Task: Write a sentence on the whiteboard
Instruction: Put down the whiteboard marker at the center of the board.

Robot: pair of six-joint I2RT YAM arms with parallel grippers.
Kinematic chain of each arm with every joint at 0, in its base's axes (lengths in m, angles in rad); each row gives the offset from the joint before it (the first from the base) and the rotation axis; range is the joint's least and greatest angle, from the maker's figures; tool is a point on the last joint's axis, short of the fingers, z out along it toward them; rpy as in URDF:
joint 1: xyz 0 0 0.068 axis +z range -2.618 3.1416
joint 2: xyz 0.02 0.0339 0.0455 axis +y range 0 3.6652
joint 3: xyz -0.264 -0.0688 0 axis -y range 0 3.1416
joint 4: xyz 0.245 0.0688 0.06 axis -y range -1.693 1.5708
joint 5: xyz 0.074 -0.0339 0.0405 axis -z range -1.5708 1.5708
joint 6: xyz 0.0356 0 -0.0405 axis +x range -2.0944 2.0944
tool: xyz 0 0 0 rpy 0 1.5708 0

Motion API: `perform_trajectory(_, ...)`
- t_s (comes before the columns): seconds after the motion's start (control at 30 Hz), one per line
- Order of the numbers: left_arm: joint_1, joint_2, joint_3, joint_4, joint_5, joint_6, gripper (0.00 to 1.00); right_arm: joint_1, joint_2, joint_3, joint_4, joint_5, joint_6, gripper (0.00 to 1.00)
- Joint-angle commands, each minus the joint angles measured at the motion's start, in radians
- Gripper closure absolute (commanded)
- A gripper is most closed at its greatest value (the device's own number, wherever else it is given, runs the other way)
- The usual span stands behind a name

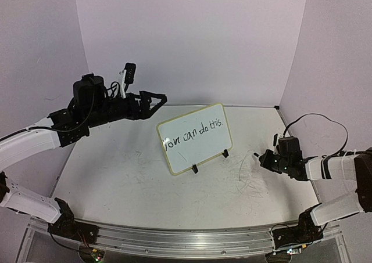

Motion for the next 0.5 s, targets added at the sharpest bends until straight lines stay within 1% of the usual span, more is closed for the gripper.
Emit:
perform_trajectory(0.0,0.0,-0.068,-0.007,0.004,-0.034,0.003,0.02,-0.003,0.03,0.034,-0.027,0.025,0.093,0.86)
perform_trajectory(0.13,0.0,-0.082,-0.009,-0.003,-0.039,0.007,0.02,-0.004,0.037,0.025,-0.027,0.02,0.117,0.81)
perform_trajectory(0.23,0.0,-0.089,0.006,-0.024,-0.047,0.022,0.02,-0.003,0.011,0.03,-0.058,0.034,0.118,0.67)
perform_trajectory(0.33,0.0,-0.094,0.036,-0.068,-0.073,0.051,0.01,-0.003,-0.078,0.046,-0.131,0.064,0.101,0.58)
perform_trajectory(0.4,0.0,-0.099,0.057,-0.098,-0.102,0.072,0.01,-0.003,-0.171,0.067,-0.206,0.123,0.087,0.5)
perform_trajectory(0.47,0.0,-0.11,0.088,-0.129,-0.14,0.097,0.01,-0.004,-0.299,0.107,-0.285,0.162,0.038,0.42)
